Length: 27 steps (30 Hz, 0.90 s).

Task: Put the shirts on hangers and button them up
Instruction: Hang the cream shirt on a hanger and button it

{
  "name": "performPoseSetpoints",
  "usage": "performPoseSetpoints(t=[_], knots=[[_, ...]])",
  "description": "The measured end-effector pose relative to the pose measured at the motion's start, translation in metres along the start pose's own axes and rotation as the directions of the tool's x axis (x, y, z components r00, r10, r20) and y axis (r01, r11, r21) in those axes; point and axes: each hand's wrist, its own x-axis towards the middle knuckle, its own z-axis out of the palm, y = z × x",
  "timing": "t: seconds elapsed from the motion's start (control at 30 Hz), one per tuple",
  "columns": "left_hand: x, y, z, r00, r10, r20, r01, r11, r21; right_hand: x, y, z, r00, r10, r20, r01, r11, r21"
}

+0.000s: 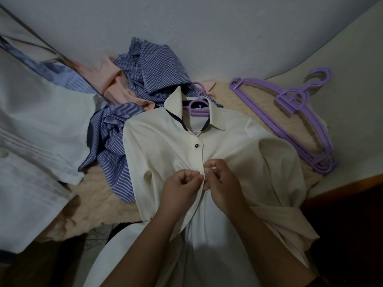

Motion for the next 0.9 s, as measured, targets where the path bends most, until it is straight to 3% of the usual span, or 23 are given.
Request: performPoseSetpoints(t=[0.23,0.4,0.53,0.63,0.7,0.77,0.83,0.87,0.9], knots=[[0.000,0.000,0.000,0.999,0.027,0.028,-0.028,0.998,0.048,0.002,0.006,-0.004,0.990,-0.133,0.036,0.138,0.974,-0.181],[0.003,0.001,-0.001,0.999,-0.003,0.042,0.000,0.999,0.049,0.008,0.009,-0.003,0.997,-0.082,0.006,0.082,0.988,-0.130],[0.007,0.005,-0.006,0.987,-0.093,0.129,0.088,0.995,0.043,0.011,0.011,-0.004,0.999,-0.028,0.028,0.028,1.000,0.002],[0.015,0.007,-0.014,0.949,-0.208,0.239,0.229,0.971,-0.064,0.013,0.011,-0.005,0.997,-0.031,0.069,0.027,0.998,0.060],[0.019,0.011,-0.018,0.910,-0.275,0.310,0.321,0.941,-0.109,0.014,0.008,-0.005,0.995,-0.049,0.085,0.045,0.997,0.057],[0.021,0.014,-0.019,0.912,-0.284,0.295,0.325,0.940,-0.102,0.018,0.004,-0.006,0.994,-0.078,0.074,0.080,0.997,-0.023],[0.023,0.016,-0.022,0.961,-0.223,0.161,0.224,0.974,0.010,0.025,0.005,-0.013,0.993,-0.099,0.071,0.108,0.985,-0.134],[0.024,0.016,-0.027,0.985,-0.159,0.066,0.146,0.975,0.170,0.030,0.007,-0.017,0.992,-0.085,0.089,0.101,0.974,-0.200],[0.027,0.013,-0.034,0.997,-0.071,0.009,0.062,0.913,0.404,0.035,0.008,-0.022,0.990,-0.053,0.130,0.087,0.960,-0.267]])
